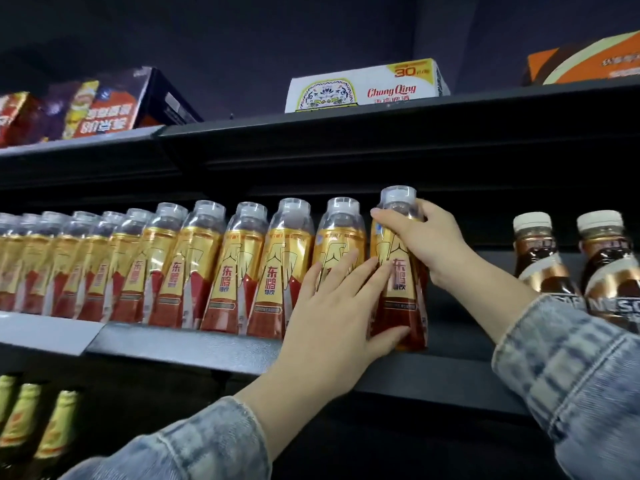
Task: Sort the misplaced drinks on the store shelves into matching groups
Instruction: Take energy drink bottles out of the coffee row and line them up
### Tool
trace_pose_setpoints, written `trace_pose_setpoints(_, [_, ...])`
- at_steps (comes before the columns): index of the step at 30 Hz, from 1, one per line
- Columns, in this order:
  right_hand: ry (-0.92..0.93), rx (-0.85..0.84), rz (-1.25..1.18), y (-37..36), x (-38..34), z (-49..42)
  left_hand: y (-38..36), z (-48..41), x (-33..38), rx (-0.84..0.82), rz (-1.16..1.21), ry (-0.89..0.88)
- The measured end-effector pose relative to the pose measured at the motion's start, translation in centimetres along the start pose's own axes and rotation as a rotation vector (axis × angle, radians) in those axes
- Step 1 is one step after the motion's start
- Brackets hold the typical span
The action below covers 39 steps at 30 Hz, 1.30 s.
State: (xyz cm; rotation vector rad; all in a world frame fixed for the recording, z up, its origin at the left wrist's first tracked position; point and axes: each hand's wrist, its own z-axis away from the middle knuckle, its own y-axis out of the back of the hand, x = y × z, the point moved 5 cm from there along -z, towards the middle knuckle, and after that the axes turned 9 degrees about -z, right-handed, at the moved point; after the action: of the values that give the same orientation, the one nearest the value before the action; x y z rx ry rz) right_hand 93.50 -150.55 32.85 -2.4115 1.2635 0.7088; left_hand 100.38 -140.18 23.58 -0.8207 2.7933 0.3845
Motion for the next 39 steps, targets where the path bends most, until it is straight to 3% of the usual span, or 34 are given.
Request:
trace_pose_setpoints(6, [-0.11, -0.046, -0.056, 0.0, 1.0, 0.5, -0.3, 0.0, -0.3, 0.101, 0.105, 0.006])
trace_pose_setpoints(14, [-0.009, -0.042, 0.006, -0.5, 1.0, 0.7, -0.3, 0.3, -0.9, 0.123, 0.204, 0.059])
trace_pose_setpoints(39, [-0.006, 0.038, -0.007, -0.6, 2.0, 1.7, -0.1, 0.3, -1.0, 0.133, 0.243, 0.081])
